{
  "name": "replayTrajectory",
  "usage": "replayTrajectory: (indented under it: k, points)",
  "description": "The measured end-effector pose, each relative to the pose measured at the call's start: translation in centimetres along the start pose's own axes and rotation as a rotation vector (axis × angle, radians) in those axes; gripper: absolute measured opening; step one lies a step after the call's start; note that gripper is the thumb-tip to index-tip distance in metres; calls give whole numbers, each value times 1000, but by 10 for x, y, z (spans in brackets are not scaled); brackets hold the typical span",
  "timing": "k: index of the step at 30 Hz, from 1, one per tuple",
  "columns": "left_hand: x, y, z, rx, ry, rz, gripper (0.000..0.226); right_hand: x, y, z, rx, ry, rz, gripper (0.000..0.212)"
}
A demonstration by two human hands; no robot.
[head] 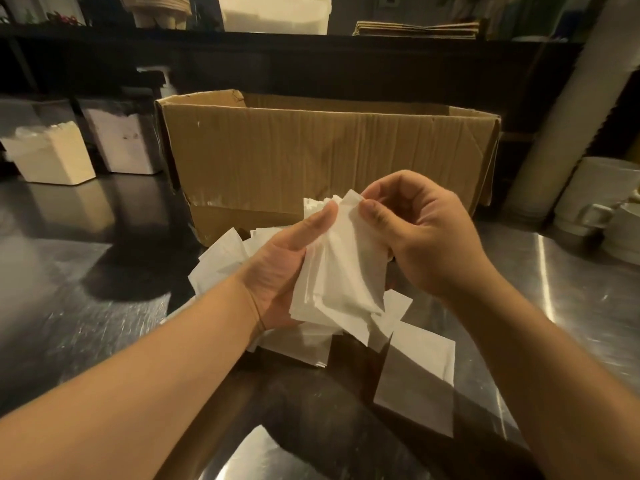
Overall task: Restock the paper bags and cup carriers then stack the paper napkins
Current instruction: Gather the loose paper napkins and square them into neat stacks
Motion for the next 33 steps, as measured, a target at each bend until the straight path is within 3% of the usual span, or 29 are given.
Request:
replayTrajectory:
  k: [3, 8, 12, 16, 27, 31, 33]
  points:
    - [5, -4, 0, 6, 21, 10, 61, 4, -2, 2, -3, -72, 5, 5]
    - [4, -3, 4, 57, 6, 103, 41, -1, -5, -10, -297, -360, 214, 19]
    - [3, -5, 18, 153, -183, 128, 56, 6, -13, -22, -654, -471, 15, 32]
    - [5, -8, 27, 230, -195, 182, 44, 19, -16, -18, -688, -656, -43, 25]
    - [-3, -6, 28, 237, -214, 240, 38, 17, -20, -21, -743, -524, -13, 16]
    - [-5, -5, 30, 265, -270, 238, 34, 18, -23, -30, -782, -375, -111, 14]
    - [-7, -3, 30, 254, -271, 249, 36, 17, -22, -35, -683, -132, -236, 12]
Point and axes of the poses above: each hand's wrist, its own y-axis towards the middle knuckle, its own x-axis out of the palm, z = x × y, the point moved 5 cm from there along y, towards the middle knuckle, and after that the axes turned 6 degrees about -y, right-handed, at the moved point
